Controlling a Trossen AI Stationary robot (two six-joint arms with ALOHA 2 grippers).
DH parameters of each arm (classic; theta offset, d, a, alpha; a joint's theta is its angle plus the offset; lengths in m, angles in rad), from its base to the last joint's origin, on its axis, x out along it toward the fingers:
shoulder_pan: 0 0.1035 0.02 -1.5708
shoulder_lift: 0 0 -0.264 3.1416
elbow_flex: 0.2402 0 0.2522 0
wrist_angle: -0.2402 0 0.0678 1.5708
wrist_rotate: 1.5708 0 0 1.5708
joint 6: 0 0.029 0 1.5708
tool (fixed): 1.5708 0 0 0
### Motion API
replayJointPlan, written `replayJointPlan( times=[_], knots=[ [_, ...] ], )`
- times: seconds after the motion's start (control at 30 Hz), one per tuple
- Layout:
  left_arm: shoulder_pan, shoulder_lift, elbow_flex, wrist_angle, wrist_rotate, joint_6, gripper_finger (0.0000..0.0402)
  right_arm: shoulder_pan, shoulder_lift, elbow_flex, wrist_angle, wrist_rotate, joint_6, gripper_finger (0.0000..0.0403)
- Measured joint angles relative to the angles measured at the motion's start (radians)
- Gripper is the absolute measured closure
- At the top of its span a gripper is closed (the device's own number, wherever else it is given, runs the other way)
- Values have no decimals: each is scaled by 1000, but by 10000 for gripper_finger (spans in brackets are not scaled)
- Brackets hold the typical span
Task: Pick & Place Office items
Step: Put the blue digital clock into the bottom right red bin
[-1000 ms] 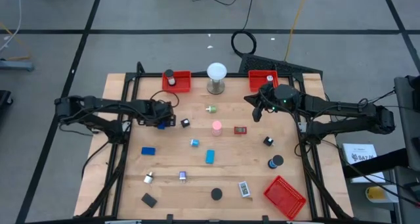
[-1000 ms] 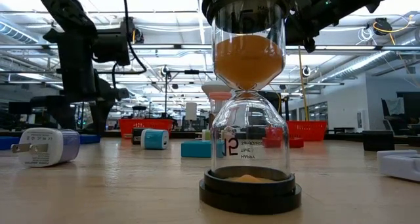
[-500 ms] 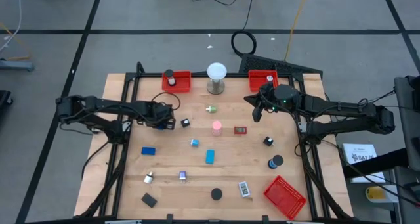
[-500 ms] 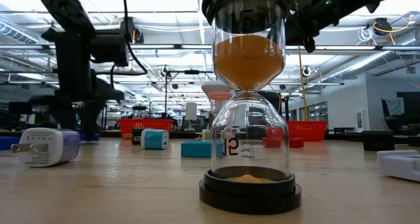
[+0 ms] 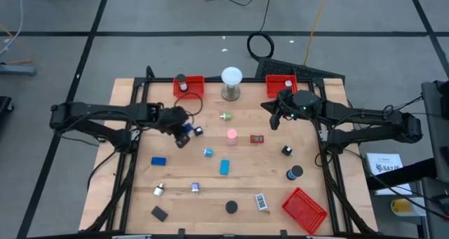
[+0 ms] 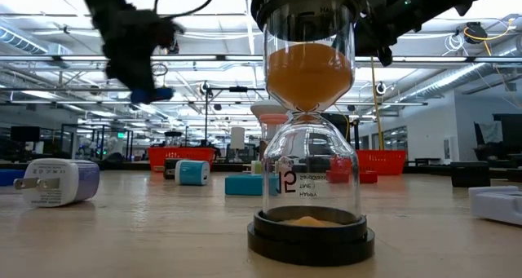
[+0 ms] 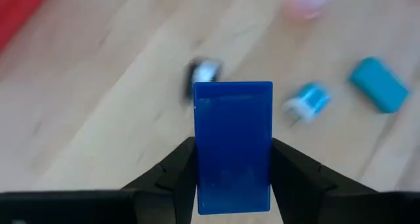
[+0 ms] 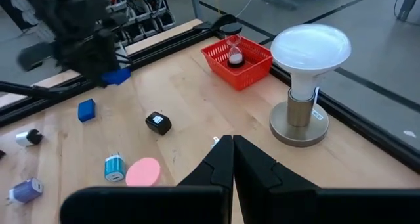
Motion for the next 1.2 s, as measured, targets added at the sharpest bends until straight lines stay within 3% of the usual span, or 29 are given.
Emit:
replayJointPlan(
  times=[0.23,0.4,0.83,1.2],
  knots=[
    [-79,184,44,290,-3,219,243,1,0,0,0,0,64,403],
    [-113,369,141,438,4,335,243,1,0,0,0,-3,66,403],
    [-249,803,551,339,24,634,243,2,0,0,-3,-4,56,403],
    [-266,936,670,374,14,757,238,2,0,0,-6,-37,27,403]
  ],
)
